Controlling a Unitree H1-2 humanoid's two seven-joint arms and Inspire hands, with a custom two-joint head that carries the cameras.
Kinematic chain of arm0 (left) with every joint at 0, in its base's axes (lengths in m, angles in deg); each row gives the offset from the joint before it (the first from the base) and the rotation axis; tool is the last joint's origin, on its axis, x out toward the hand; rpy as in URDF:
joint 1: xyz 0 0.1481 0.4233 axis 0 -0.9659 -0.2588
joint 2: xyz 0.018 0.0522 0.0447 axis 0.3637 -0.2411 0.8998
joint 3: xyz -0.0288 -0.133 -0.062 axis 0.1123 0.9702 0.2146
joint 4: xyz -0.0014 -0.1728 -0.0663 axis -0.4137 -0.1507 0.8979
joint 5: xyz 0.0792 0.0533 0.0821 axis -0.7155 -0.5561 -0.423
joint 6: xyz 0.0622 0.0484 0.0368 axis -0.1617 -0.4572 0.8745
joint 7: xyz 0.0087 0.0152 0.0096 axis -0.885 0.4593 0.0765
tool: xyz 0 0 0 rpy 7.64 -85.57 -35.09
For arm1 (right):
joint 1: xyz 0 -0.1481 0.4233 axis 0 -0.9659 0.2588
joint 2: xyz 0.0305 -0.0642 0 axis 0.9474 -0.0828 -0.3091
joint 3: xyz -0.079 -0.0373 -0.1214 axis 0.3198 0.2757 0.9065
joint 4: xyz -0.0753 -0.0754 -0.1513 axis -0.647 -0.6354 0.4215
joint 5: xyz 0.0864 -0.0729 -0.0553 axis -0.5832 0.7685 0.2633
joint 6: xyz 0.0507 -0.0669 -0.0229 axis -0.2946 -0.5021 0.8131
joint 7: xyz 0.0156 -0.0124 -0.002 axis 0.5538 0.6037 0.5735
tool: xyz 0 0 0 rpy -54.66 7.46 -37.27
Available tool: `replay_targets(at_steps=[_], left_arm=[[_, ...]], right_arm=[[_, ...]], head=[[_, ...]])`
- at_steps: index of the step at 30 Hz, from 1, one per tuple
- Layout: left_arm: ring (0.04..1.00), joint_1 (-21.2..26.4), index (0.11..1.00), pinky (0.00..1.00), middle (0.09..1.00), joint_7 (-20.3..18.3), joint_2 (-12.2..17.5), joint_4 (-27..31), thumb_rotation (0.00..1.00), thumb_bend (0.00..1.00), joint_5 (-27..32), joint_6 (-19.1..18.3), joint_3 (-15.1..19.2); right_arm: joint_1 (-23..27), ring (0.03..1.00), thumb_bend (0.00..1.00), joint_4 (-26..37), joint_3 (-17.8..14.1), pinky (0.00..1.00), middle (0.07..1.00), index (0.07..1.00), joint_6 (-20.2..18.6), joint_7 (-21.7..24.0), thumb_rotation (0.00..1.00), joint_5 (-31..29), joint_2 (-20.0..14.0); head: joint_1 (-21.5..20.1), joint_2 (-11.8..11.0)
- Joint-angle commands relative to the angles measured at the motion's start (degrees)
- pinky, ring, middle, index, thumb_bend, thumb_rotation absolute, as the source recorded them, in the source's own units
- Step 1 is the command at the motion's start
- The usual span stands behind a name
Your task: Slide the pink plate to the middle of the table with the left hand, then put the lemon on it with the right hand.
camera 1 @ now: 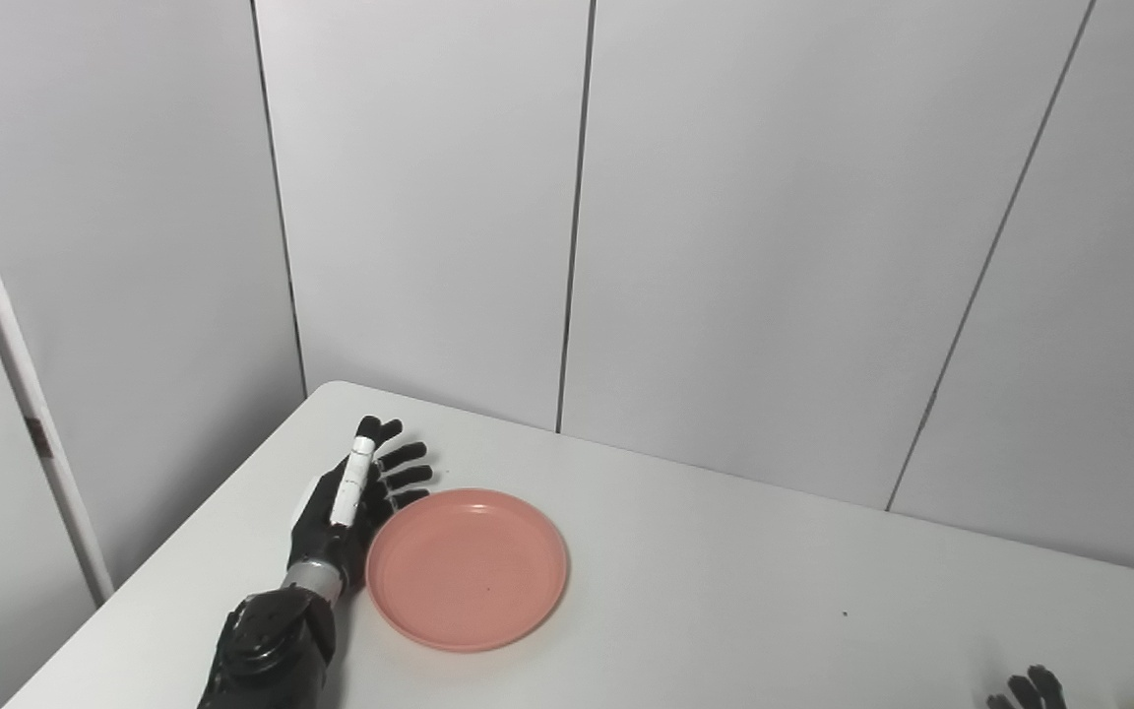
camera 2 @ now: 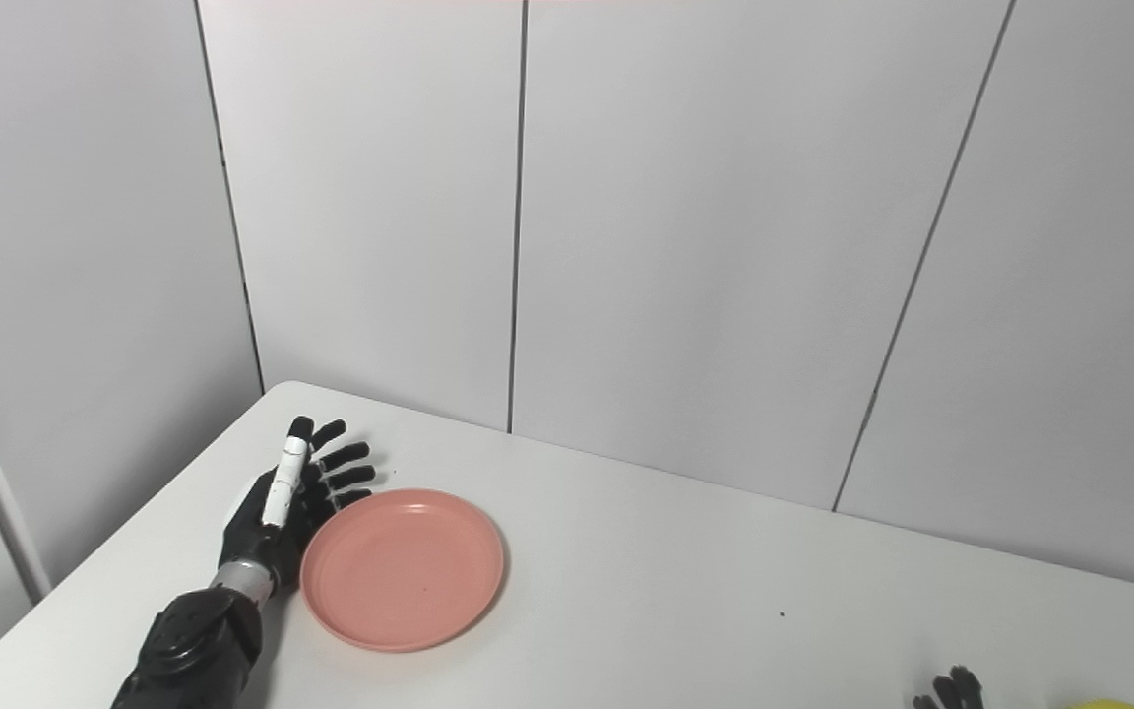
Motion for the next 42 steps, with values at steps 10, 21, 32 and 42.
replay_targets(at_steps=[10,21,32,42], left_arm=[[0.709,-0.3,0.841,0.63,0.752,0.3,-1.1,0.8,0.85,0.94,-1.8,-0.5,-2.3],[0.827,-0.1,0.876,0.79,0.853,1.7,-2.7,-0.1,0.85,0.95,-2.6,0.8,-1.8],[0.857,0.0,0.870,0.83,0.864,2.3,-4.6,-0.3,0.83,0.94,-1.8,0.5,-1.5],[0.839,0.3,0.862,0.79,0.847,1.9,-4.8,-1.2,0.84,0.99,-3.2,0.8,-3.3]], right_arm=[[-3.5,0.983,0.67,-0.1,0.8,1.00,1.000,1.000,-2.5,-0.5,1.00,-0.2,1.0],[-3.6,0.990,0.65,0.8,1.0,1.00,1.000,1.000,-3.0,-0.8,1.00,-0.1,1.1],[-3.7,0.992,0.62,1.7,1.6,1.00,1.000,1.000,-3.4,-1.2,1.00,0.1,1.1],[-3.7,0.990,0.60,2.4,1.9,1.00,1.000,1.000,-3.8,-1.5,1.00,0.1,1.7]], head=[[-0.3,0.4],[-0.5,0.6],[-0.9,0.8],[-1.8,1.3]])
